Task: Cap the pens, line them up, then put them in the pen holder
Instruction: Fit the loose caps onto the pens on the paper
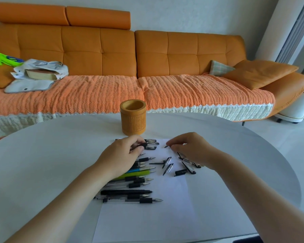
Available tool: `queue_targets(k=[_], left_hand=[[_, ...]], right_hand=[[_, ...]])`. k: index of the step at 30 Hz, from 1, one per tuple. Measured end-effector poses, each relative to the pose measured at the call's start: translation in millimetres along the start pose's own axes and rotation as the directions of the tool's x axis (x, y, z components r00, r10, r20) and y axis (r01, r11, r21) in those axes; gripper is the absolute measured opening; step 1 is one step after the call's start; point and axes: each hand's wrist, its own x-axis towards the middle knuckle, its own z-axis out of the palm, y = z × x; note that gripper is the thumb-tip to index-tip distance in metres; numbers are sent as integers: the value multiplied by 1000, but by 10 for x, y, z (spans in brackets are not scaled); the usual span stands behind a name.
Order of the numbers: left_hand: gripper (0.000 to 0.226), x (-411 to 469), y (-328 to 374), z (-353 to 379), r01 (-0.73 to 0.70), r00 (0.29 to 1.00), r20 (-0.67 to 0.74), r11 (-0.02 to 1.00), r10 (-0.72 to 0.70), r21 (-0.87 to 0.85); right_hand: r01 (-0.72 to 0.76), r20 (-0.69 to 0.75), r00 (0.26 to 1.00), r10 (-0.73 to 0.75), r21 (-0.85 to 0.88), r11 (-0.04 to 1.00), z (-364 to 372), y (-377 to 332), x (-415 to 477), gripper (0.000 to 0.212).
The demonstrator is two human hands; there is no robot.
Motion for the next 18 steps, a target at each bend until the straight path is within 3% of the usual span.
queue_targets(k=[3, 7, 11, 18], left_hand=[[15, 15, 35, 44, 52, 998, -12, 983, -55, -178], [25, 27, 106, 59, 91, 993, -27, 904, -112, -418], [12, 18, 166, 49, 116, 988, -22, 832, -152, -543], [6, 3, 115, -22, 158, 983, 5, 833, -182, -530]], right_hand=[[-25, 48, 999, 9, 338, 941, 61, -67, -20, 16], [-67, 95, 995, 18, 546, 835, 223, -149, -7, 13], [-53, 88, 996, -1, 607, 793, 358, -203, 24, 13], [73, 16, 995, -97, 539, 839, 481, -271, 31, 18]])
